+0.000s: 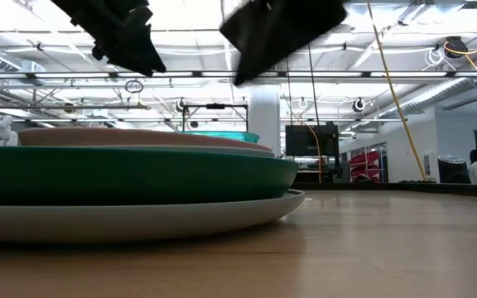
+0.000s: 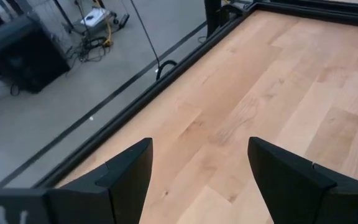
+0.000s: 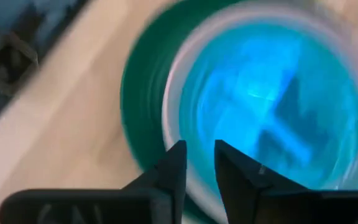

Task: Stack plastic plates
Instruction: Stack the blue plate on top of the blue plate

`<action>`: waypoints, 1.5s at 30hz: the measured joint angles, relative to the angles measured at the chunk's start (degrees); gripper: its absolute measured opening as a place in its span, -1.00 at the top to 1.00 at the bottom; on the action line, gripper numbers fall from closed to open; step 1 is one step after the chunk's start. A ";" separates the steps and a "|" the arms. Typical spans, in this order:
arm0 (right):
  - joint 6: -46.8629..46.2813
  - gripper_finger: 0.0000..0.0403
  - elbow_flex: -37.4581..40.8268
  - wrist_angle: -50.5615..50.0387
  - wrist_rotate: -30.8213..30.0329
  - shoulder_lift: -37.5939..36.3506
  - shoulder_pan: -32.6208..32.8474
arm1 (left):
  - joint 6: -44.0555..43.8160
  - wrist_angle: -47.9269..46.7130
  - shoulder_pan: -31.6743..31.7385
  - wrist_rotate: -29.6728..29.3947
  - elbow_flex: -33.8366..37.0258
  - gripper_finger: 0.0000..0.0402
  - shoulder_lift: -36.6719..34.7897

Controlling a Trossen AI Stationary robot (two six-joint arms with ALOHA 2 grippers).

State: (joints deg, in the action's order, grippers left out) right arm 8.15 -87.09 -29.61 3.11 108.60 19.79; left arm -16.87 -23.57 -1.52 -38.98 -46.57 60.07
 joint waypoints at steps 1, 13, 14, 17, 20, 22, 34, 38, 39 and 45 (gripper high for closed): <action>-0.21 0.59 0.02 -2.19 -0.43 0.00 0.00 | -1.10 -0.66 0.00 0.00 0.00 -0.33 0.00; 1.56 0.69 10.14 -7.54 -7.86 -11.63 -0.87 | -18.22 -11.90 -0.11 0.04 -0.08 -0.33 2.30; 2.03 0.70 13.12 -4.80 -7.84 -14.11 -1.41 | -19.09 -12.94 -0.11 0.25 0.05 -0.33 2.56; 3.89 0.73 23.52 6.20 -8.23 -22.33 -3.66 | -21.68 -12.38 -0.04 0.13 -0.15 -0.33 4.13; 6.41 0.75 32.81 17.12 -9.35 -30.17 -6.47 | -23.30 -12.60 0.45 0.20 0.03 -0.33 6.04; 8.10 0.76 37.67 22.40 -9.35 -34.99 -8.47 | -24.69 -12.41 1.20 0.33 -0.09 -0.33 7.50; 9.85 0.77 48.70 30.96 -8.85 -53.64 -15.67 | -25.22 -13.79 16.23 13.07 -0.04 -0.33 20.29; 10.20 0.77 50.58 30.66 -8.86 -55.91 -15.61 | -23.14 -12.72 20.16 15.48 -0.04 -0.33 23.48; 10.17 0.77 50.66 31.01 -8.89 -56.15 -15.65 | -22.49 -12.92 20.92 16.04 -0.02 -0.33 23.94; 10.01 0.77 51.04 31.02 -8.89 -56.54 -15.74 | -20.10 -12.84 23.59 17.34 0.03 -0.33 25.46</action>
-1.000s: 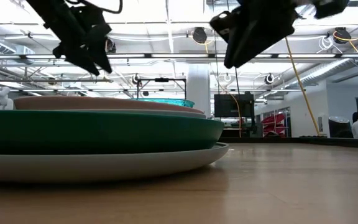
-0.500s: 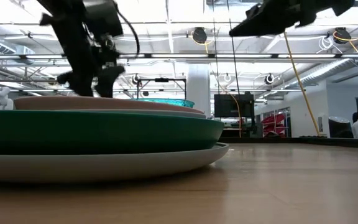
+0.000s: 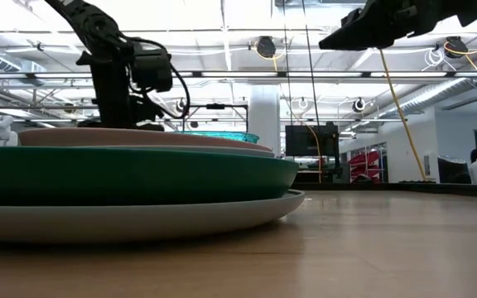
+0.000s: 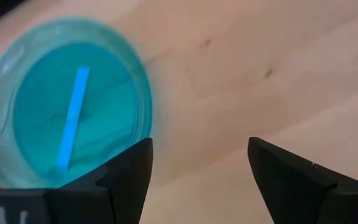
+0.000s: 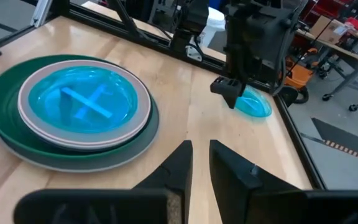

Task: Stack plastic plates
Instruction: Stack the blue plate on top of the blue plate

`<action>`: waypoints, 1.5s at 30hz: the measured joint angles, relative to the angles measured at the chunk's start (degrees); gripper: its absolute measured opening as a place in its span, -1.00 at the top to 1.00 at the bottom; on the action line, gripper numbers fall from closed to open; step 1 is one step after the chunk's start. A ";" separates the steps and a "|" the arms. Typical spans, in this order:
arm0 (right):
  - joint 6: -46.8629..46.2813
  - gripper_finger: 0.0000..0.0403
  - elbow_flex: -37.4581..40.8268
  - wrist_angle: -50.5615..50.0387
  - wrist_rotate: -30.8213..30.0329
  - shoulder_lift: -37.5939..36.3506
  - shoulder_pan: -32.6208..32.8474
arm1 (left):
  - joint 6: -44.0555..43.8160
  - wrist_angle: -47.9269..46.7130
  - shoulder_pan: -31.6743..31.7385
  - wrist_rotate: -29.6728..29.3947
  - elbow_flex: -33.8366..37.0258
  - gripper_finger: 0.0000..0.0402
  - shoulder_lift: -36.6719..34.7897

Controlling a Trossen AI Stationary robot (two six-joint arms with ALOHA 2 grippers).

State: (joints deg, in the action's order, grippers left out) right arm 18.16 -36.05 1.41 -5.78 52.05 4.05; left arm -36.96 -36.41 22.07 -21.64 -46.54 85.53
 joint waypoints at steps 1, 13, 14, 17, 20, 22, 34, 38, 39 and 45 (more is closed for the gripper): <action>-0.04 0.77 0.00 0.08 0.00 0.00 0.00 | 0.43 0.82 0.39 0.02 -0.11 -0.33 0.35; -0.51 0.77 0.00 -0.37 -0.11 0.00 0.00 | 2.95 2.74 3.04 1.52 -0.03 -0.33 7.64; -0.51 0.77 0.00 -0.39 -0.11 0.00 0.00 | 3.23 3.46 3.14 1.52 -0.12 -0.33 8.33; -0.55 0.76 0.00 -0.39 -0.13 0.02 0.00 | 3.47 3.55 3.55 1.49 -0.26 -0.33 9.07; -0.69 0.76 0.00 -0.42 -0.13 0.02 0.00 | 3.50 3.58 3.56 1.23 -0.25 -0.33 9.23; -0.75 0.76 0.00 -0.42 -0.13 0.02 0.00 | 3.71 3.61 3.59 1.03 -0.25 -0.33 9.25; -1.01 0.76 0.00 -0.42 -0.15 0.02 0.00 | 3.88 3.59 3.73 0.17 -0.18 -0.33 9.38; -1.01 0.76 0.00 -0.42 -0.15 0.02 0.00 | 4.39 3.51 3.76 -0.06 -0.14 -0.33 9.38; -1.02 0.76 0.00 -0.42 -0.15 0.02 0.00 | 4.73 3.50 3.76 -0.18 -0.14 -0.33 9.40; -1.45 0.76 -0.02 -0.45 -0.15 0.02 0.00 | 6.61 3.16 3.72 -2.90 -0.11 -0.33 9.08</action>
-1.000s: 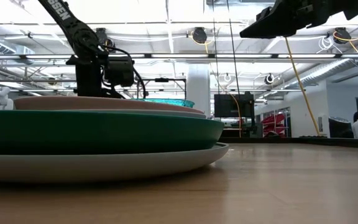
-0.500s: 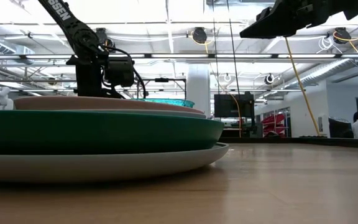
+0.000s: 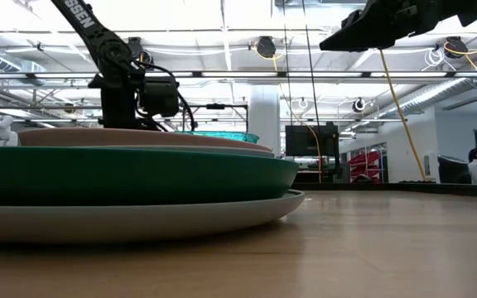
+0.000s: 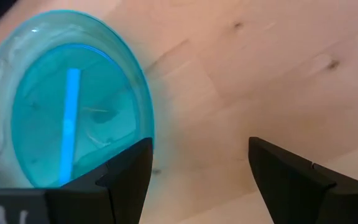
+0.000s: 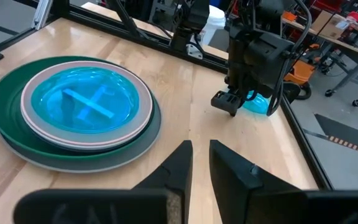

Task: Stack plastic plates
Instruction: Stack the blue plate on top of the blue plate

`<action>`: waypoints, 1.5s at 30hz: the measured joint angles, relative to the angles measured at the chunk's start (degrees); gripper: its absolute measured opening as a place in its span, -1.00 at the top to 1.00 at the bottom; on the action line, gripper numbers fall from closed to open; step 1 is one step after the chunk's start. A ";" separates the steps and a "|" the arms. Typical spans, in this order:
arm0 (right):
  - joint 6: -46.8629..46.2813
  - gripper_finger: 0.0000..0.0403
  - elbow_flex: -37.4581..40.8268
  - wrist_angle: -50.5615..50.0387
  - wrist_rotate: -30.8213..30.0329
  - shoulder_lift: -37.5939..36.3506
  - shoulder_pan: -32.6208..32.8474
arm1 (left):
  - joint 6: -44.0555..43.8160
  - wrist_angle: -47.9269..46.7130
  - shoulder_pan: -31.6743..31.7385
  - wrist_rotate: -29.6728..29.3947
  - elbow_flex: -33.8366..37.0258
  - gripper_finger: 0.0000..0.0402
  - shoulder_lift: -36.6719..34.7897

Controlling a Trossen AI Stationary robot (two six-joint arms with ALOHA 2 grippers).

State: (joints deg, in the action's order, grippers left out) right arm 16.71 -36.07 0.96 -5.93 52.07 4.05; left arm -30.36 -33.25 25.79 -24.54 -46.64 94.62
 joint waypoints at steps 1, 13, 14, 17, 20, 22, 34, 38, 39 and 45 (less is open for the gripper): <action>0.00 0.76 0.00 0.00 0.00 0.00 0.00 | 0.30 -0.39 0.01 -0.20 -0.31 -0.33 0.04; -0.02 0.76 -0.02 0.01 -0.02 0.02 0.00 | 5.96 -4.45 4.65 -3.44 -3.09 -0.33 0.04; -0.01 0.76 -0.02 0.01 -0.02 0.02 0.00 | 6.18 -4.42 5.18 -2.94 -3.09 -0.33 0.04; -0.37 0.76 -0.02 0.00 -0.02 0.02 0.00 | 6.54 -4.37 6.36 -2.06 -3.09 -0.33 0.04; -0.61 0.76 -0.02 -0.09 -0.02 0.02 0.00 | 7.71 -4.23 7.03 -1.17 -3.09 -0.33 0.01; -0.65 0.76 -0.02 -0.23 -0.02 0.02 0.00 | 7.90 -4.06 7.35 -0.60 -3.09 -0.33 0.01; -1.05 0.76 -0.04 -0.40 -0.02 0.02 0.00 | 8.51 -3.01 7.81 2.04 -3.16 -0.33 -0.07; -1.05 0.76 -0.04 -0.58 -0.02 0.02 0.00 | 8.77 -2.39 8.01 2.04 -3.05 -0.33 -0.07; -1.05 0.76 -0.04 -0.68 -0.02 0.02 0.00 | 8.86 -1.64 8.10 2.04 -2.73 -0.33 -0.07; -1.05 0.76 -0.04 -0.86 -0.02 0.02 0.00 | 7.58 -0.57 8.16 2.04 -1.45 -0.33 -0.07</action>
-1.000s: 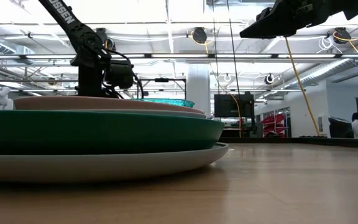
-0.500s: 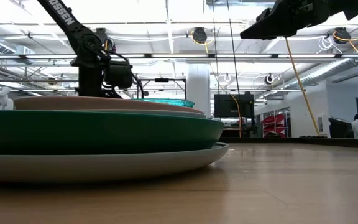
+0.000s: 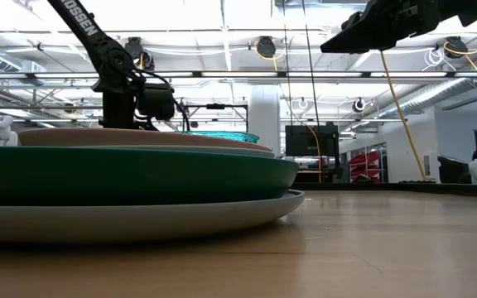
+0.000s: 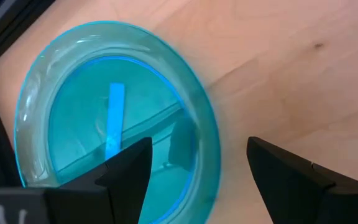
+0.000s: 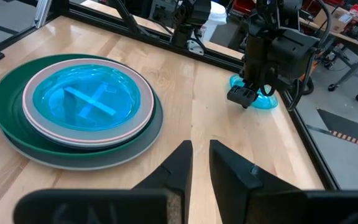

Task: Stack plastic plates
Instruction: Stack the blue plate on top of the blue plate

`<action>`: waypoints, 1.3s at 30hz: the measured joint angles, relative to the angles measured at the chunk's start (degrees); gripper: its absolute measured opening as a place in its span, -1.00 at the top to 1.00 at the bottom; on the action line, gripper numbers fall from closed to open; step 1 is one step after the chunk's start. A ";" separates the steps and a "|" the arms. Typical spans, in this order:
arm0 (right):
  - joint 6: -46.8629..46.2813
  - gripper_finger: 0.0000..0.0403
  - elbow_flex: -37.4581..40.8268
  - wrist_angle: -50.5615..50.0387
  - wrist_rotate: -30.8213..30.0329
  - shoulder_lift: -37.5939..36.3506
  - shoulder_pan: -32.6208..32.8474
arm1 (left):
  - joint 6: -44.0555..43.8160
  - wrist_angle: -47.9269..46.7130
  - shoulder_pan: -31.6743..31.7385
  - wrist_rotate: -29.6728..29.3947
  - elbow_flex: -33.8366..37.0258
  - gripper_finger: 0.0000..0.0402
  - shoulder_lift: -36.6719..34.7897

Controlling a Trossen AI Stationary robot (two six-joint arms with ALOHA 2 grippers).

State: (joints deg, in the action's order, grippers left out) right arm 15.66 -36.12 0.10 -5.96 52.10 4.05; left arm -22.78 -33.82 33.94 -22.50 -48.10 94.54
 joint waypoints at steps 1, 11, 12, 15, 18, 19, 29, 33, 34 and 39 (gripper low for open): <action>0.00 0.76 0.00 0.02 0.00 0.00 0.00 | 0.06 0.06 -0.09 0.02 0.00 -0.33 0.00; -0.25 0.76 0.00 0.00 0.00 0.00 0.00 | 0.44 0.66 -0.14 0.00 0.00 -0.27 0.00; -0.34 0.76 0.00 0.00 0.00 0.00 0.00 | 0.45 0.65 -0.16 0.00 0.00 -0.23 0.00; -0.43 0.76 0.00 0.00 0.00 0.00 0.00 | 0.18 0.67 -0.16 0.00 0.00 -0.07 0.00; -0.42 0.76 0.00 0.00 0.00 0.00 0.00 | -0.27 0.65 -0.16 0.00 0.00 0.09 0.00; -0.43 0.76 0.00 0.00 0.00 0.00 0.00 | -0.41 0.65 -0.16 0.00 0.00 0.14 0.00; -0.42 0.76 0.00 -0.02 0.00 0.00 0.00 | -0.67 0.63 -0.22 0.02 0.02 0.47 -0.02; -0.42 0.76 0.00 0.00 0.00 0.00 0.00 | -0.69 0.60 -0.73 0.02 0.02 0.54 -0.02; -0.42 0.76 0.00 -0.01 -0.02 0.00 0.00 | -0.83 0.60 -0.94 0.02 0.02 0.55 -0.02; -0.42 0.76 0.00 0.00 0.00 0.00 0.00 | -1.32 0.51 -1.98 0.23 0.02 0.65 -0.02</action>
State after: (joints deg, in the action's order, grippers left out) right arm 15.25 -36.12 0.10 -5.96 52.10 4.05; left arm -24.09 -33.31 31.97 -22.27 -48.07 94.52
